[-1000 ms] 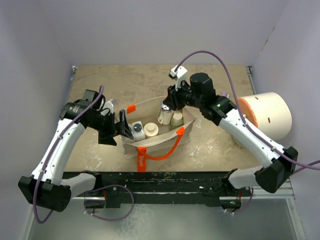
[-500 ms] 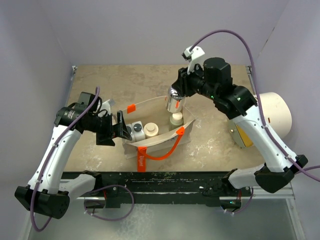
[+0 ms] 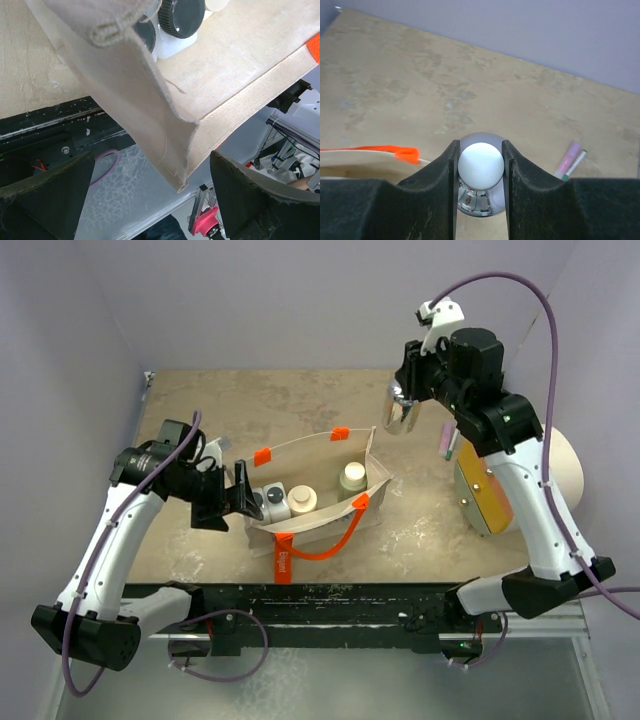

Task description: Take the personal care products out of the canvas bag

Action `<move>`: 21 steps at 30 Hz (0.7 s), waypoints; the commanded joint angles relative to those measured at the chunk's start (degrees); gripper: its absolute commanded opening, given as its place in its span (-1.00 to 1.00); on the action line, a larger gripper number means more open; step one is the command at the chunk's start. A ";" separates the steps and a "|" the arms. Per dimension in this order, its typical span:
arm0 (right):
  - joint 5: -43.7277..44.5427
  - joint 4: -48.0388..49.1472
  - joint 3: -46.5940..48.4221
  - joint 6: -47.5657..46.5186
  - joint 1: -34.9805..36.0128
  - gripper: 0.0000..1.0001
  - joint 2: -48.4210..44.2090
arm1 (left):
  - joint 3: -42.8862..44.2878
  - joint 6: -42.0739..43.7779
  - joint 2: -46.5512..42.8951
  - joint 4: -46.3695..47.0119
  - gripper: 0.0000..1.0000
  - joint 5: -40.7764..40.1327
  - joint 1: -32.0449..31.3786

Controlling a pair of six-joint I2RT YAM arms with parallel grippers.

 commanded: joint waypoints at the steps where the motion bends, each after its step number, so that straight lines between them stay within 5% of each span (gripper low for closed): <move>1: 0.82 14.22 -5.62 -2.08 -4.00 -1.00 -2.05 | 3.44 1.80 0.88 -0.90 0.99 -0.67 0.00; 10: -2.34 35.84 -25.83 -2.34 -9.52 -1.00 -1.41 | 4.99 2.25 3.02 -3.22 0.99 -3.04 0.04; 21: -1.40 53.81 -38.07 1.59 -12.11 -1.00 5.63 | 6.75 0.94 5.59 -4.18 0.99 -3.96 0.06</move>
